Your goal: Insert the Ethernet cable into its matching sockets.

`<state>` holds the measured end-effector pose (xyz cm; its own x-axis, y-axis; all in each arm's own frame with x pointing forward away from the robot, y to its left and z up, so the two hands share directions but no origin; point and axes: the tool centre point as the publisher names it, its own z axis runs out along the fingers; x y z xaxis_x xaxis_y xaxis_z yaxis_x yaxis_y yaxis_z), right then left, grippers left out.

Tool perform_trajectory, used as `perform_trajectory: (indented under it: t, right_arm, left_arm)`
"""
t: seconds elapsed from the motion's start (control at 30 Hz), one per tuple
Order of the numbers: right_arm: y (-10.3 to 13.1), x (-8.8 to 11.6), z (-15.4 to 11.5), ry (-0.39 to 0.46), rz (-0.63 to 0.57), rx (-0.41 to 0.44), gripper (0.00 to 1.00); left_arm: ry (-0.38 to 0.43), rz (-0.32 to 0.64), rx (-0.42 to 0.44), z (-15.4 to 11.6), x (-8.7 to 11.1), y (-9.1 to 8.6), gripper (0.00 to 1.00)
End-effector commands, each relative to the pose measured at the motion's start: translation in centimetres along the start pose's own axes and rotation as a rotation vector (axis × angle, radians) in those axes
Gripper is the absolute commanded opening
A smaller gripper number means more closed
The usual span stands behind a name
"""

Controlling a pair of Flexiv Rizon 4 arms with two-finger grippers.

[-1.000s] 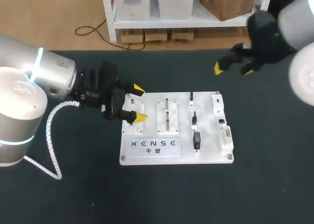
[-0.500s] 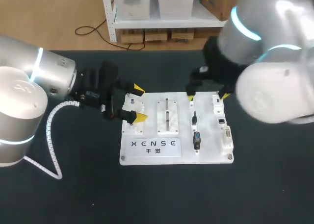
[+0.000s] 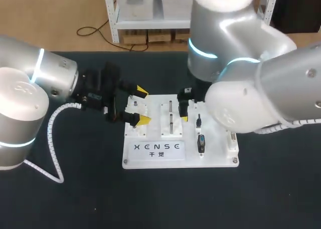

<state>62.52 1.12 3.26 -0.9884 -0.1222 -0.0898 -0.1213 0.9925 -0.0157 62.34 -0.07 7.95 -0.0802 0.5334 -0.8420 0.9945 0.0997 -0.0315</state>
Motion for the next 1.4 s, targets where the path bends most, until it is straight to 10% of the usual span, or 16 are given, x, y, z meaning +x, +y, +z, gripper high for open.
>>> perform_trajectory:
  t: [0.03,0.23,0.47,0.87,1.0,1.4]
  right_arm:
    - [0.49,-0.2,0.55,0.006,0.0,0.021,1.0]
    - [0.58,-0.4,0.86,0.002,-0.003,0.02,0.98]
    - [0.49,-0.42,1.3,0.015,0.006,0.016,0.44]
    - [0.66,-0.24,1.42,0.028,-0.007,0.002,0.3]
    - [0.67,-0.22,1.42,0.029,-0.008,-0.002,0.0]
    - [0.86,-0.37,0.96,0.023,-0.021,-0.014,0.0]
  left_arm:
    - [-0.005,0.002,-0.003,-0.04,0.14,-0.09,1.0]
    - [-0.005,0.002,-0.003,-0.04,0.14,-0.09,1.0]
    - [-0.005,0.002,-0.003,-0.04,0.14,-0.09,1.0]
    - [-0.005,0.002,-0.003,-0.04,0.14,-0.09,1.0]
    - [-0.005,0.002,-0.003,-0.04,0.14,-0.09,1.0]
    - [-0.005,0.002,-0.003,-0.04,0.14,-0.09,1.0]
